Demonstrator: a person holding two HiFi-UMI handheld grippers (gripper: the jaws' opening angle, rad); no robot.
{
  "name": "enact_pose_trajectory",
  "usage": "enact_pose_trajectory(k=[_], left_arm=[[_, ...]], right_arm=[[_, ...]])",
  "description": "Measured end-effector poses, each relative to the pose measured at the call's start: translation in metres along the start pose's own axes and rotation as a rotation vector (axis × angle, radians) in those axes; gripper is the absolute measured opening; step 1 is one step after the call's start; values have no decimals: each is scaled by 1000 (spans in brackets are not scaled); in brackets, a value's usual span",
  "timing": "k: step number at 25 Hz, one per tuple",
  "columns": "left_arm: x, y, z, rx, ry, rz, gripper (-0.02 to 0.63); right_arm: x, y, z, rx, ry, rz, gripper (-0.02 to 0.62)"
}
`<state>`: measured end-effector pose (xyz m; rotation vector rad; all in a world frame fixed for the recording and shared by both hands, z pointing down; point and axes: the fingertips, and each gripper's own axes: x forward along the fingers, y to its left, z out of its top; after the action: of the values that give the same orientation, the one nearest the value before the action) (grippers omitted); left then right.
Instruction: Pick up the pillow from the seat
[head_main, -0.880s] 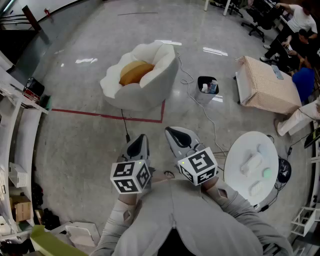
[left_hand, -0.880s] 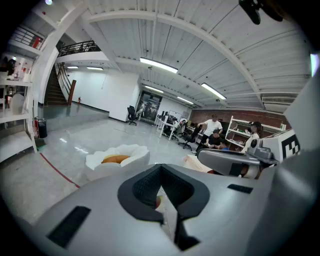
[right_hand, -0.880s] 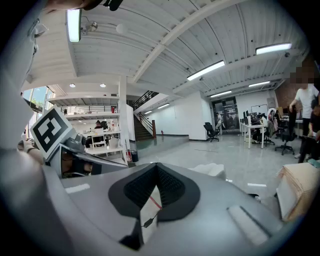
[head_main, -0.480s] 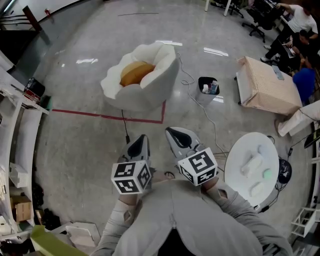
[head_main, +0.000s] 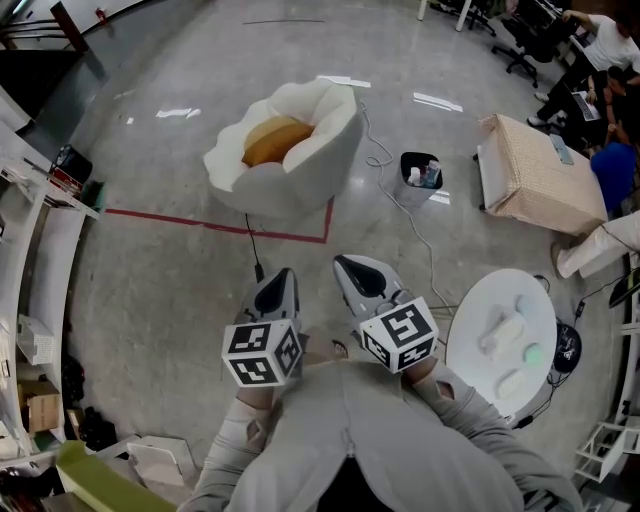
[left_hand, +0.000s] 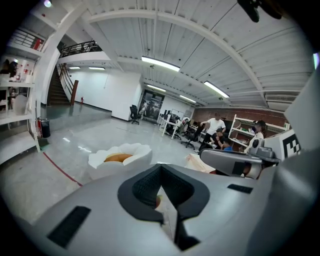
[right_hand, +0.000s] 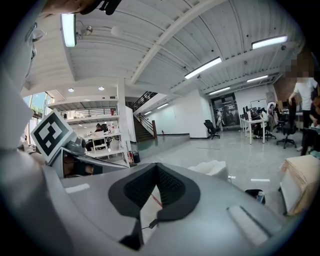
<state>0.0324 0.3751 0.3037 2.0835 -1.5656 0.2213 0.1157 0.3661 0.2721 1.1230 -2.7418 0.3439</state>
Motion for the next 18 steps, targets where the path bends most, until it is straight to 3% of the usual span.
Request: enact_pose_trajectory(k=[10,18], left_arm=[[16,23,-4,-43,25,41,2],[55,60,24,-55,27,49,3]], right_arm=[[19,-17,-16,36,62,-2,-5],[70,-39,-4,44,76,-10,-5]])
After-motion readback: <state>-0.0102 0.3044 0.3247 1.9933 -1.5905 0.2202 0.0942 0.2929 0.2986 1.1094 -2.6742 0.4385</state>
